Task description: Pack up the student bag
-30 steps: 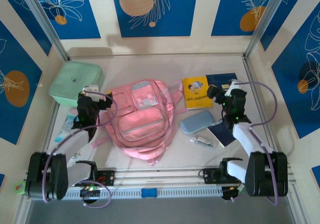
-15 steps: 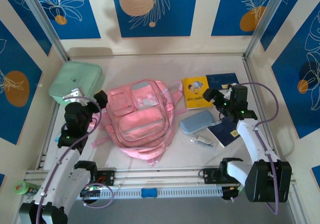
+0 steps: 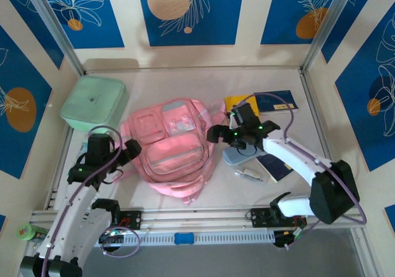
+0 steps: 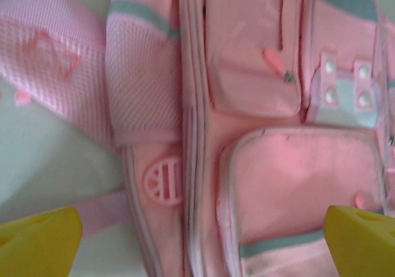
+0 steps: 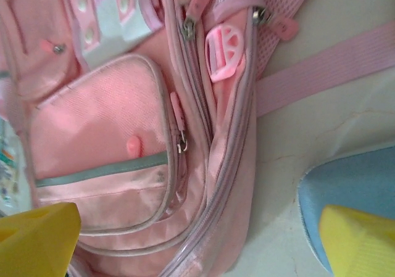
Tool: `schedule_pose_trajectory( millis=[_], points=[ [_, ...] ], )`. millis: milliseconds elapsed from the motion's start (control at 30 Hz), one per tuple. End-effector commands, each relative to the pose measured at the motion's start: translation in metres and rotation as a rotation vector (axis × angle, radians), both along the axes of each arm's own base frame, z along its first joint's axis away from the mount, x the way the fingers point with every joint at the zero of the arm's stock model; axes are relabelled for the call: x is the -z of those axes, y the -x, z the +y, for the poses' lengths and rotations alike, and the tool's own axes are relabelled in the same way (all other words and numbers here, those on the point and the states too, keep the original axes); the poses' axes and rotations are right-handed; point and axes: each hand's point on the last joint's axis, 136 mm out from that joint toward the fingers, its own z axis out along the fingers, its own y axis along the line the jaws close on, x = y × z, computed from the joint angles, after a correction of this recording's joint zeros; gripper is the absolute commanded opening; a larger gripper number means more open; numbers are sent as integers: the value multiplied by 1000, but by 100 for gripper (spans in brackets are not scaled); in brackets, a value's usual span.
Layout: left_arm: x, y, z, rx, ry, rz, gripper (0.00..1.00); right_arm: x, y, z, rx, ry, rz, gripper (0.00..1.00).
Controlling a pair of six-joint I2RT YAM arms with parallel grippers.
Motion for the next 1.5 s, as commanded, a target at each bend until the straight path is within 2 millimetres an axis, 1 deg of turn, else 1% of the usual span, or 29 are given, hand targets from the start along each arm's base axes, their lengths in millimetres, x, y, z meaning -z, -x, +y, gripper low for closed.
schedule_pose_trajectory(
  millis=[0,133,267,367,467,567,600,667,767,867,967,1167,1200,1267,1300,1400,1467],
  points=[
    [26,33,-11,22,65,154,99,15,0,6,2,131,35,99],
    [41,40,-23,50,113,191,99,31,-8,12,-4,243,52,99],
    [50,38,-39,91,176,194,99,48,-17,21,-21,258,81,93],
    [54,33,-48,109,196,187,99,57,-20,29,-41,244,97,84],
    [56,24,-58,118,228,150,100,61,-21,36,-65,221,99,68],
    [51,11,-70,131,278,104,99,57,-19,45,-82,157,95,51],
    [51,6,-73,132,281,88,100,53,-19,49,-93,125,86,44],
    [49,-2,-76,126,287,63,100,47,-18,51,-103,100,74,30],
    [40,-21,-85,141,287,1,100,32,-20,50,-113,72,34,19],
    [34,-39,-90,151,269,-19,99,15,-21,54,-135,-3,18,11],
    [17,-63,-97,160,261,-90,99,1,-20,55,-159,-56,0,7],
    [-16,-111,-112,214,207,-169,99,-13,-12,64,-221,-87,-28,5],
    [-19,-117,-113,221,191,-174,99,-15,-12,67,-236,-87,-35,5],
    [-21,-130,-109,218,131,-180,99,-17,-10,74,-261,-86,-46,5],
    [-19,-134,-105,208,104,-169,99,-18,-10,76,-264,-92,-45,5],
    [-12,-148,-88,182,64,-121,99,-17,-7,88,-263,-121,-18,5],
    [-15,-158,-82,210,30,-122,99,-14,0,101,-263,-142,-4,6]
  ],
)
